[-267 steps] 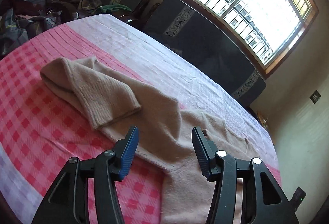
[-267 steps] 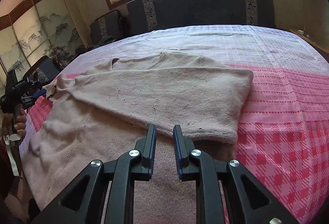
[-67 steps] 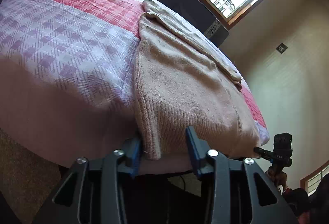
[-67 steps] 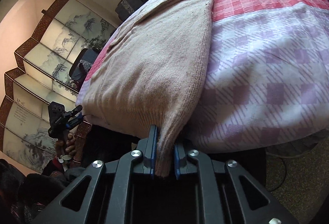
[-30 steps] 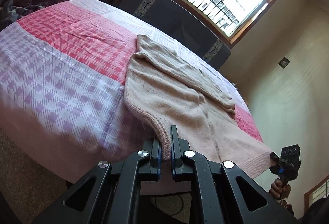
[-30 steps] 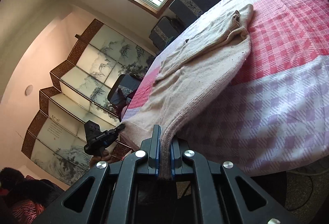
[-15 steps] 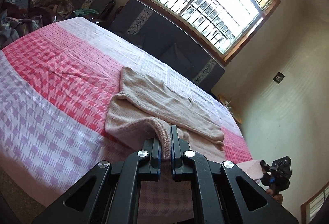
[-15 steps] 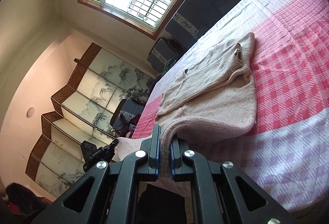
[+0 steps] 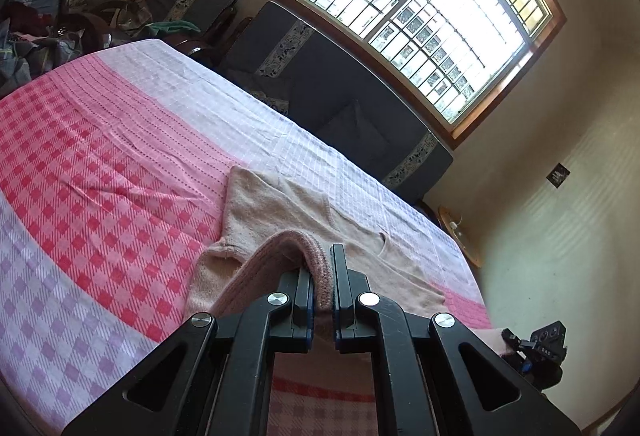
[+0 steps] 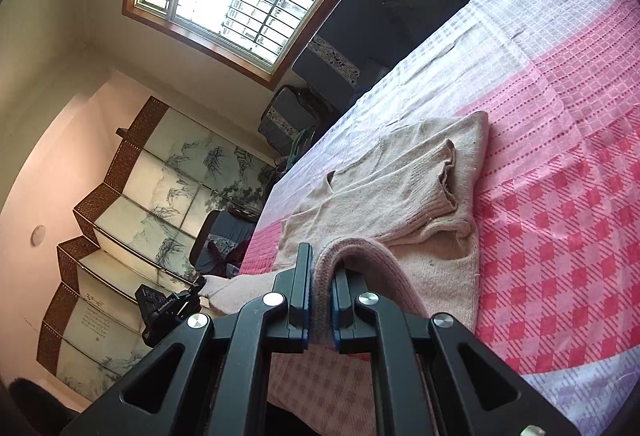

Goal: Fold small clothes

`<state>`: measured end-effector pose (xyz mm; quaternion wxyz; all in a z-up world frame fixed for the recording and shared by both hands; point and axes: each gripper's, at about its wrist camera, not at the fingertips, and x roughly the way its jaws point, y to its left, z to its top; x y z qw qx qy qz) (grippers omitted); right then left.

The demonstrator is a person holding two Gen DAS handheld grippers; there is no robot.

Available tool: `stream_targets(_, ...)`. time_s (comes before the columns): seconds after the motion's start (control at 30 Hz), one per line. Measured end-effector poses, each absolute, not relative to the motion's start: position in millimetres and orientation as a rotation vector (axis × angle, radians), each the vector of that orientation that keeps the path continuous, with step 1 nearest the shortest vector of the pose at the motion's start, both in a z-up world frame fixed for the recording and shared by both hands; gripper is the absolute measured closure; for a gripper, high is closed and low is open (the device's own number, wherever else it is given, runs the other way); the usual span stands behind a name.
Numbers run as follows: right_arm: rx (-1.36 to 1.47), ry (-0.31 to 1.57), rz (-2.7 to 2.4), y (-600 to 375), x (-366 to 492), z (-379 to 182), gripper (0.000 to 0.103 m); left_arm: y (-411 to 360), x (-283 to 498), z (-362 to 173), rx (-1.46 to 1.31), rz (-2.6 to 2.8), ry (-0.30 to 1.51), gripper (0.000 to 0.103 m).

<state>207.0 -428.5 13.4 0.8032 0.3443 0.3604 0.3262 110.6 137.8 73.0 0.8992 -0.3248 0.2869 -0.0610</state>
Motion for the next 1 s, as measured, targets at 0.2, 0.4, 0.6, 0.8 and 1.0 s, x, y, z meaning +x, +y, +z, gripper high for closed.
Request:
stream_targets(0.2,0.738,0.801,0.673,-422.4,237.3,4.9,0.095,142.1,144.2,58.7,-0.688,-0.090,0.619,0.097)
stream_targets(0.4,0.743,0.819,0.652,-420.1,269.9,-2.5,0.095,143.2,180.1,55.7,-0.669,-0.068,0.623,0.097)
stream_targets(0.6,0.779,0.831,0.628,-421.4,304.3,-14.2,0.095,144.3,216.2,52.3,-0.677,-0.046,0.617,0.097)
stream_targets(0.8,0.819,0.848,0.592,-422.3,336.3,-26.5,0.095,142.4,257.0,43.8,-0.648,-0.023,0.628,0.097)
stream_targets(1.0,0.841,0.863,0.567,-421.6,362.3,-38.0,0.095,141.0,293.5,33.0,-0.605,-0.006,0.650,0.097)
